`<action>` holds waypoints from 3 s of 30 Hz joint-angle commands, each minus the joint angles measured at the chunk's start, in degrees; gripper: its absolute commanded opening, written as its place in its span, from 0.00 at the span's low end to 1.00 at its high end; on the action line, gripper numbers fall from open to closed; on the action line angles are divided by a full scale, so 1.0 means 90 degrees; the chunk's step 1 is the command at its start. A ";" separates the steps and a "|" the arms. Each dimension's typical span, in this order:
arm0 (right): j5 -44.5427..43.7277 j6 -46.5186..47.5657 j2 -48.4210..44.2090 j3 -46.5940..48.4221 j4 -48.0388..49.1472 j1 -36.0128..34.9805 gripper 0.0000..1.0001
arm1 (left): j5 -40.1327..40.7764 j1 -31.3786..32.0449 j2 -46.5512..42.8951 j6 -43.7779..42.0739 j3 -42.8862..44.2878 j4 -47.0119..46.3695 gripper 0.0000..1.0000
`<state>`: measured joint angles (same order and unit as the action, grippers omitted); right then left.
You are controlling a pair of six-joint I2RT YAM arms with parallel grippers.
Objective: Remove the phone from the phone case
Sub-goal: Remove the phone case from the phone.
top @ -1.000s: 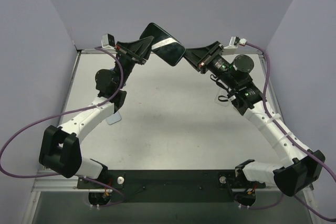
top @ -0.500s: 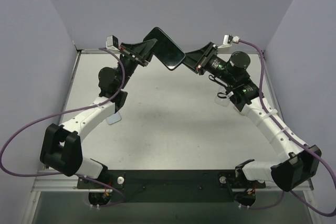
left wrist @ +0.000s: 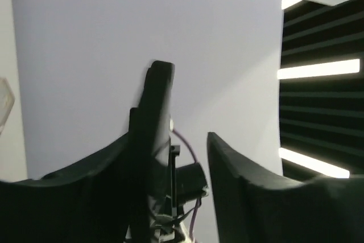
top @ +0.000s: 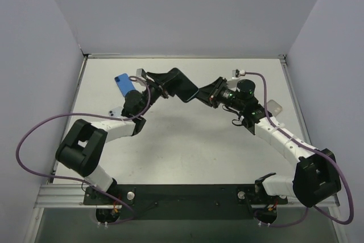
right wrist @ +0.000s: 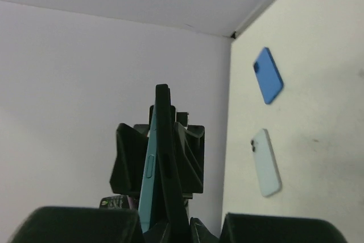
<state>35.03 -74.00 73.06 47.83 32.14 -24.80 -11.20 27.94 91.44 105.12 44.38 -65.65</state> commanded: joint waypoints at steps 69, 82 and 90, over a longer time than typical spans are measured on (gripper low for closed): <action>-0.4683 0.4814 0.0593 0.0027 -0.4919 -0.2675 0.00 | -0.1383 0.1495 -0.0092 -0.2920 -0.0527 0.4579 0.84; -0.4478 0.4755 0.0633 0.0046 -0.4831 -0.2684 0.00 | -0.0953 0.1592 -0.0043 -0.3574 -0.0449 0.5174 0.60; -0.4400 0.4755 0.0623 0.0066 -0.4801 -0.2665 0.00 | -0.0464 0.1748 -0.0082 -0.4102 -0.0058 0.6044 0.59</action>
<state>-6.94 -30.20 78.50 48.29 -12.16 -48.80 -18.59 43.05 90.89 71.64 41.32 -15.42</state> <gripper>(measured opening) 0.107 0.590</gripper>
